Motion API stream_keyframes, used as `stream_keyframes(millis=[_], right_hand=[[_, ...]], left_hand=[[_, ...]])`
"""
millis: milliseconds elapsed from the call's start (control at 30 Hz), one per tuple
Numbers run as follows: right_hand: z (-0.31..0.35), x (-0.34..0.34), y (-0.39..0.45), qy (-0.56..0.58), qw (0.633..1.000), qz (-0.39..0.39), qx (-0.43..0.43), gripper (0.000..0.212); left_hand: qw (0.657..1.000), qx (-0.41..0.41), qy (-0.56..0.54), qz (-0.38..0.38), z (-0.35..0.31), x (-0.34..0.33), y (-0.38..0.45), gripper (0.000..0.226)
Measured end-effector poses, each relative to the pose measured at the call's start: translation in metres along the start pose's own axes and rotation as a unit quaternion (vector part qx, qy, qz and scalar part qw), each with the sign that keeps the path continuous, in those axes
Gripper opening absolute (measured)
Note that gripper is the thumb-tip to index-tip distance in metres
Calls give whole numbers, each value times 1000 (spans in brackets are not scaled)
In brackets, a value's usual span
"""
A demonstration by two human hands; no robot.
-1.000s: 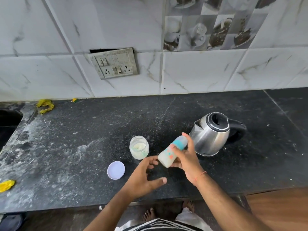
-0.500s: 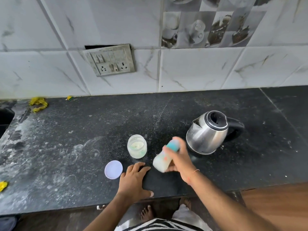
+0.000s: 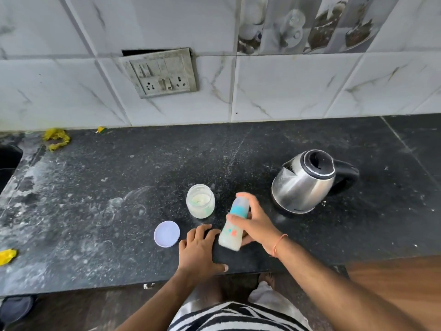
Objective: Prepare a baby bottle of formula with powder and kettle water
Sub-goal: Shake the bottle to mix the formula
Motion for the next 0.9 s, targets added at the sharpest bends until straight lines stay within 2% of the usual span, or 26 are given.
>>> stream_keyframes(millis=[67,100,133,167,200,233,267,333,367,400,467,500,533,600,633,667,700,733,767,800,833,900], right_hand=[[7,22,4,142,984,-105,36,58],[10,31,7,165,976,-134,42,59],[13,32,7,154,980,-119,40,61],[15,25,2,81,993,-73,39,62],[7,17,1,41,999,-7,13,63],[4,12,-4,14,1000,20,-17,63],[7,10,-3,-16,1000,22,1,61],[13,28,2,114,989,-83,40,56],[14,34,5,152,981,-112,44,56],[15,33,7,150,983,-100,38,58],[7,11,3,42,999,9,11,63],[2,5,0,17,999,33,-13,65],[5,3,0,-13,1000,26,4,63],[10,23,8,125,987,-92,44,57],[11,31,11,168,977,-119,47,57],[11,32,14,161,980,-114,39,59],[14,23,8,104,991,-73,42,61],[8,13,6,77,997,-8,7,63],[-1,9,5,58,998,23,-30,65],[2,7,4,6,1000,24,-12,64],[7,12,5,17,1000,-13,22,61],[11,31,10,148,982,-108,50,57]], left_hand=[[1000,-1,-7,-2,-1,0,3,112],[1000,1,-8,-1,-1,0,3,113],[1000,6,-8,2,-1,-1,4,113],[1000,7,-7,7,0,-3,5,113],[1000,6,-4,10,-1,-4,4,113],[1000,6,0,8,-1,-5,3,113],[1000,6,5,6,-1,-4,4,113],[1000,3,10,7,-4,-1,7,114],[1000,6,11,12,-6,-2,8,114],[1000,11,11,16,-6,-3,8,114],[1000,10,14,23,-7,-5,7,115],[1000,8,17,23,-7,-5,6,114],[1000,7,20,21,-6,-5,6,114],[999,0,25,24,-6,-5,8,114],[999,1,25,30,-7,-6,8,114],[999,4,23,35,-8,-8,8,114],[999,6,23,39,-8,-9,7,114],[999,7,23,41,-7,-11,7,114],[999,9,23,40,-7,-12,6,114],[999,8,26,38,-6,-11,7,114],[999,6,28,36,-5,-10,8,114],[999,5,29,45,-7,-11,9,114]])
Point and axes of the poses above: each hand's wrist, its own y-axis towards the middle knuckle, its own x-axis out of the back of the hand, z = x × y, the point moved 7 cm from there along y, towards the middle knuckle, and after that the axes turned 5 degrees about y, right-handed, at the moved point
